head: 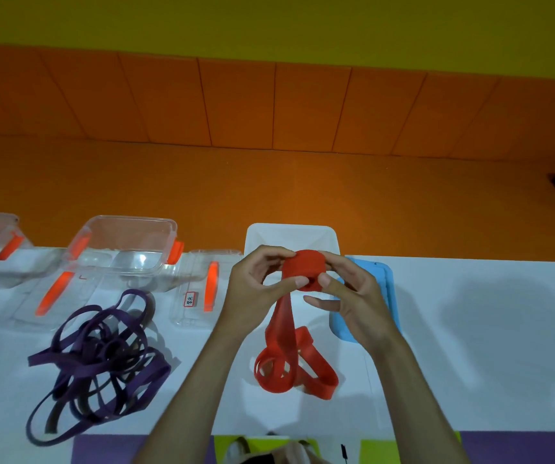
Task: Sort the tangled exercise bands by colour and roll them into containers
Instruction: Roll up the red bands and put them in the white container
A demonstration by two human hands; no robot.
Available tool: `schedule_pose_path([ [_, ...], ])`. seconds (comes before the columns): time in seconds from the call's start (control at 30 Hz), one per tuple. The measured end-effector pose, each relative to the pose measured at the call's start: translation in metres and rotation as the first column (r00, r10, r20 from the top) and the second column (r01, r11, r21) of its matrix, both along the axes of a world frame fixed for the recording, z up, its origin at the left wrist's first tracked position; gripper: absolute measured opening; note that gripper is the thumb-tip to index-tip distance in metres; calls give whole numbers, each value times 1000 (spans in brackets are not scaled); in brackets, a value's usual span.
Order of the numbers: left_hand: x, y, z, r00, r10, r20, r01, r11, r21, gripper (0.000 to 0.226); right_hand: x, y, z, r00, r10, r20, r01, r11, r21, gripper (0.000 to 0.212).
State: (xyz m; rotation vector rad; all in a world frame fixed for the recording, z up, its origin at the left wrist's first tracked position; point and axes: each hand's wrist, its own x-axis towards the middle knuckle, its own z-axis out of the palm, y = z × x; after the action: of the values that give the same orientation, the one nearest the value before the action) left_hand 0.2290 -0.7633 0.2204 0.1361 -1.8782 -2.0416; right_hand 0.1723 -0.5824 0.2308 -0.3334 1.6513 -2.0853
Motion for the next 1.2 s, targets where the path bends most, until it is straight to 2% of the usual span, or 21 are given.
schedule_pose_path([
  [0.13,2,5,-2,999,29,-20,-29,999,26,34,-3,0,5,996,-68,-52,69,997,16,33],
  [0.3,6,-4,-4,997,-74,19,74,997,-27,43,0,-3,-4,999,-17,43,22,994,-111,34],
  [0.4,7,-8,-3,998,-38,54,46,988,-150,46,-5,4,-2,998,58,-32,-56,996,72,38],
  [0.47,8,-10,0,994,-52,93,71,974,-215,49,-8,9,2,990,53,-131,-30,984,176,44],
  [0.5,8,-9,1,992,-61,109,86,967,-242,48,-8,9,4,986,28,-165,2,984,179,46],
  [0.53,6,-9,3,992,-62,111,87,968,-236,45,-8,8,6,982,0,-190,31,987,160,46],
  [0.6,6,-7,4,997,-28,74,37,991,-125,39,-5,2,10,978,-39,-207,65,991,121,42],
  [0.7,7,-5,-1,1000,15,2,-15,1000,-1,33,0,-5,6,987,-83,-139,87,996,25,39],
  [0.8,5,-8,-3,998,51,-34,-50,998,29,28,5,-13,-7,1000,-8,-4,8,994,-112,44],
  [0.87,5,-10,0,999,48,-20,-47,998,41,27,7,-15,-13,998,61,36,-55,987,-148,46],
  [0.93,4,-14,0,1000,31,-1,-30,997,73,26,5,-13,-15,994,99,43,-94,990,-102,47],
  [1.0,4,-16,-2,1000,16,13,-17,998,57,29,0,-9,-10,994,113,-6,-112,992,53,43],
  [1.07,2,-12,-5,1000,10,19,-10,1000,12,32,-4,-8,-4,996,68,-63,-55,981,186,40],
  [1.2,-1,-6,-11,999,25,22,-25,1000,-6,36,-7,-13,4,992,-104,-77,116,978,171,39],
])
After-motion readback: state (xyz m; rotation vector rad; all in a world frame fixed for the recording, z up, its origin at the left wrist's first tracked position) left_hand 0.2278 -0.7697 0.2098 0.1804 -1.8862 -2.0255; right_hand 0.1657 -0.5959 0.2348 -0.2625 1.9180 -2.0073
